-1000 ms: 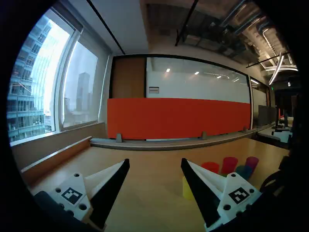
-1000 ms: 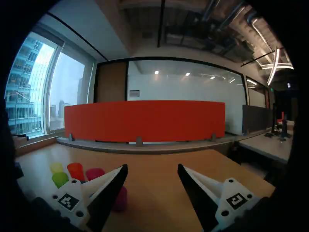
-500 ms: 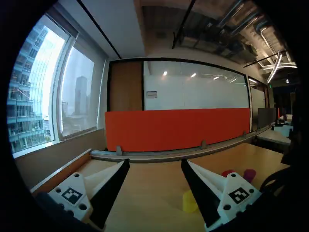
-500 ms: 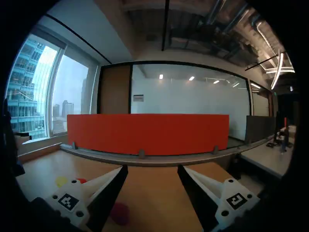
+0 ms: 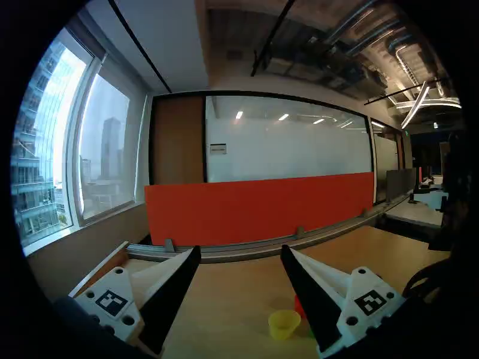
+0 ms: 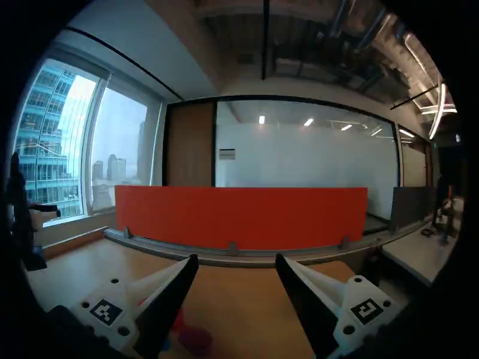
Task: Pour water
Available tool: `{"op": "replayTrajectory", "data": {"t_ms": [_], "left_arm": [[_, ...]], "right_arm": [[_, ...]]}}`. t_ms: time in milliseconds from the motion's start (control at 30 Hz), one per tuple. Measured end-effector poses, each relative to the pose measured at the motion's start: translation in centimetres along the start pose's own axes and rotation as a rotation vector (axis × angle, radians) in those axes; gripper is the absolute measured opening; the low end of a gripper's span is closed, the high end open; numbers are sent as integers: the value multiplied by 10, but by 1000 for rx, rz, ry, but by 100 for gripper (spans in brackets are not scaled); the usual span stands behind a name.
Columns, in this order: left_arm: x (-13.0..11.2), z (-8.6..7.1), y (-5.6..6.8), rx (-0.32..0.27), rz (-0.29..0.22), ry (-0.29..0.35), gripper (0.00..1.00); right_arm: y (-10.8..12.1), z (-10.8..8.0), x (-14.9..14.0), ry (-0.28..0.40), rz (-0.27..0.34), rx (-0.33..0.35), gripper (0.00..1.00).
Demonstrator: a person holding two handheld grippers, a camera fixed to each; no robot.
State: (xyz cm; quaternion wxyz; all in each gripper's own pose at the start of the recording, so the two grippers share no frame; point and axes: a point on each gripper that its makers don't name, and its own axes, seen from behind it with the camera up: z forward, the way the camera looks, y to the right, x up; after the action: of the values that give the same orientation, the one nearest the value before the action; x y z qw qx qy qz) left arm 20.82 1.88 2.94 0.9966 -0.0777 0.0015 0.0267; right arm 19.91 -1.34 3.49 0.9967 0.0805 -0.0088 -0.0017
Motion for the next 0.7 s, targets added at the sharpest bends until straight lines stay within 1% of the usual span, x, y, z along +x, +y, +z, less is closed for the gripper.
{"op": "replayTrajectory", "data": {"t_ms": [167,467,567,700], "left_arm": [[5,1,14,-70,5,-6,99],[6,1,45,-222,6,-29,99],[5,1,56,-274,-3,-38,99],[3,0,72,-345,-18,-44,99]], "right_arm": [[-17,0,5,-7,15,90,100],[-57,-7,5,-30,23,300,100],[-69,-12,8,-22,19,364,100],[-81,-16,11,-17,17,430,100]]}}
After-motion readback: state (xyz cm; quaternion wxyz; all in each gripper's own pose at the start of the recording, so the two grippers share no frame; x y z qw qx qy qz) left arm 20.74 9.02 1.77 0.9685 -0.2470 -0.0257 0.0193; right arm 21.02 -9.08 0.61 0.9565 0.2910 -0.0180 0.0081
